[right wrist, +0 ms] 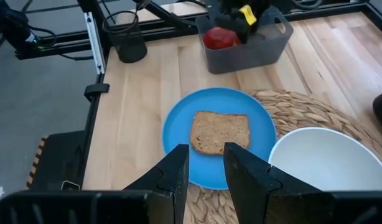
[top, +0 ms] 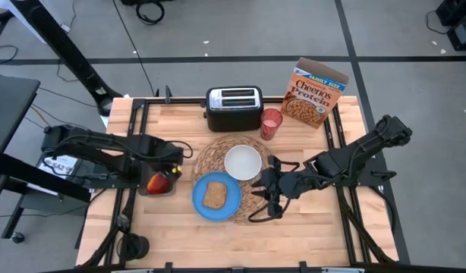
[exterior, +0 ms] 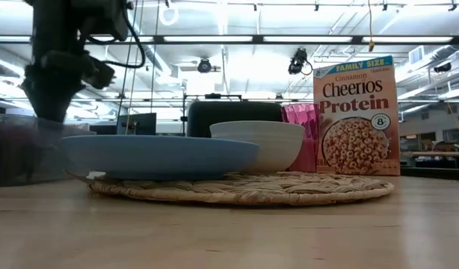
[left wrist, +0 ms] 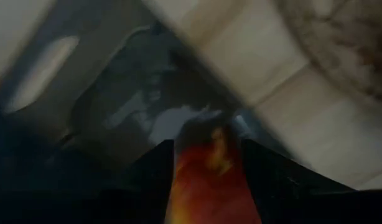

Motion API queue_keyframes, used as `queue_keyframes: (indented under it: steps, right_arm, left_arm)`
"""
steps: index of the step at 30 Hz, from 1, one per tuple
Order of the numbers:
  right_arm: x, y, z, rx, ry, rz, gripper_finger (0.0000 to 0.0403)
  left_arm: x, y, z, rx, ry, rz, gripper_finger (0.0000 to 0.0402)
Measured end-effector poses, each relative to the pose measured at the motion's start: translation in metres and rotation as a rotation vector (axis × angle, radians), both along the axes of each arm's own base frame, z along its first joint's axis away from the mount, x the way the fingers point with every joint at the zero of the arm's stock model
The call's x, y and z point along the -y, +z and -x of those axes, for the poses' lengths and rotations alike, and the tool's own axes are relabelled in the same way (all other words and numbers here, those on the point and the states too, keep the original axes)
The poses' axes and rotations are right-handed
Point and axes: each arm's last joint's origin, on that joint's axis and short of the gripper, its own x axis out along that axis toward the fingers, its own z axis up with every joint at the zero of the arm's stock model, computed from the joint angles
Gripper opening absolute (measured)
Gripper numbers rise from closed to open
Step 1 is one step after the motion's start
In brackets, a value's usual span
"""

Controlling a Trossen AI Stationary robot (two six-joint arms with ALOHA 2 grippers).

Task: Arrange a breakfast setting
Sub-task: Put the red apple to the left of the white bowl on the brown woven mat

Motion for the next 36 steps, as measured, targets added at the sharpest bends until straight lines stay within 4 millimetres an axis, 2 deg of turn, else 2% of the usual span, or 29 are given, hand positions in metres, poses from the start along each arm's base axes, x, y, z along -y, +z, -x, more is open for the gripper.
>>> queue_keyframes:
  steps: [3, 8, 27, 31, 36]
  right_arm:
    - [0.0, 0.0, 0.0, -0.002, -0.003, -0.001, 0.011]
    - [0.003, 0.0, -0.001, -0.002, -0.012, -0.001, 0.011]
    - [0.006, -0.003, -0.001, -0.03, -0.018, 0.014, 0.011]
    - [0.006, -0.003, 0.0, -0.034, -0.019, 0.014, 0.011]
    - [0.006, -0.003, 0.0, -0.034, -0.019, 0.014, 0.011]
  left_arm:
    - [0.0, -0.006, -0.007, 0.026, -0.007, 0.005, 0.0192]
    - [0.002, -0.014, -0.009, -0.054, -0.018, 0.004, 0.0192]
    - [0.002, -0.044, -0.025, -0.187, -0.055, 0.079, 0.0191]
    - [0.002, -0.044, -0.026, -0.18, -0.052, 0.078, 0.0169]
    - [0.003, -0.044, -0.024, -0.19, -0.058, 0.066, 0.0113]
